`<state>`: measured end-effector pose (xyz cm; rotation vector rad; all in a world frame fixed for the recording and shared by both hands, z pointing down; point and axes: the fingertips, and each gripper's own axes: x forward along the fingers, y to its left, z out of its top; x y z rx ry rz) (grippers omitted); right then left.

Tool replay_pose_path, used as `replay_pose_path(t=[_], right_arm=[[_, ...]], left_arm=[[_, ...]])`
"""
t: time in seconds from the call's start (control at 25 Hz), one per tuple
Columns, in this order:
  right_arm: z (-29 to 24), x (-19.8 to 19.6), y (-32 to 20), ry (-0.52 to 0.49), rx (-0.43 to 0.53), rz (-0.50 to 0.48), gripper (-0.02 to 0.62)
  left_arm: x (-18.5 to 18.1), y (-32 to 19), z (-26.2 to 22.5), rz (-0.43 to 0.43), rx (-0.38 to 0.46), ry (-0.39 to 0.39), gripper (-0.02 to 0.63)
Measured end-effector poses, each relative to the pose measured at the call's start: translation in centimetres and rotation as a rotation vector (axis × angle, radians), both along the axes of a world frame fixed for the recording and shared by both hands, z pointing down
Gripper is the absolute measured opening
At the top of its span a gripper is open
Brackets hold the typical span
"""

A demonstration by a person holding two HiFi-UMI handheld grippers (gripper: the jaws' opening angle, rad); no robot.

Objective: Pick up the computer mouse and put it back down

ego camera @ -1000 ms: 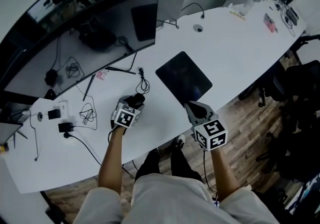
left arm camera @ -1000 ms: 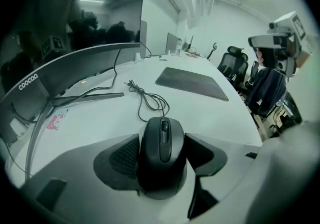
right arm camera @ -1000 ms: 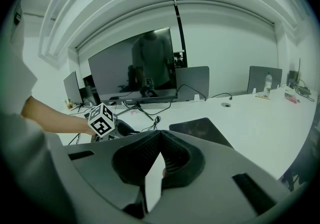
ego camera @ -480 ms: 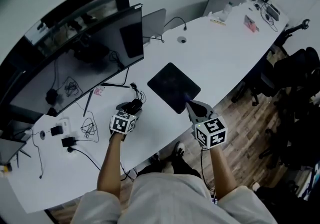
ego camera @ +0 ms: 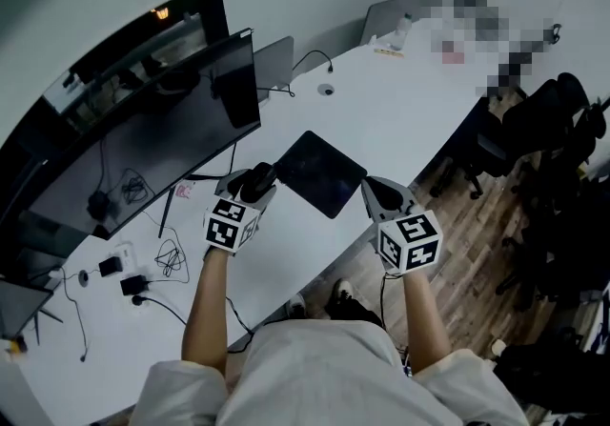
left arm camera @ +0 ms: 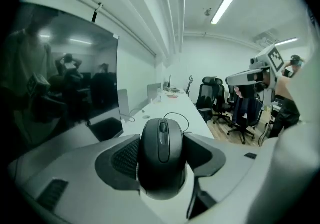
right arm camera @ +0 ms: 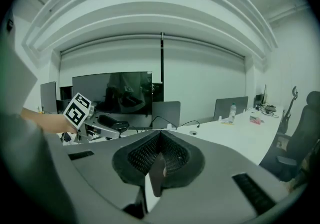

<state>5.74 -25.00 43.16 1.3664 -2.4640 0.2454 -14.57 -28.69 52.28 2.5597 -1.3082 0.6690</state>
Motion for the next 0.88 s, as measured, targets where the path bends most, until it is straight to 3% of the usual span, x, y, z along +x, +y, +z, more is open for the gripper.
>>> replay_pose_path(t=[0.2,0.4,0.88], right_arm=[[-3.0,1.4,0.2,-0.005,0.056,0.040,0.012],[-4.3,3.5,-1.1,0.017,0.086,0.079,0.014],[-1.2,8.7,-7.3,0.057,0.021,0.093,0.014]], left_arm=[[2.0,-0.7,-5.9,0.005,0.103,0.049,0.278],[3.5,-3.0,-8.6,-0.039,0.143,0.060,0.278],[8.0,-11.1,-2.0,-0.081,0.040,0.022,0.278]])
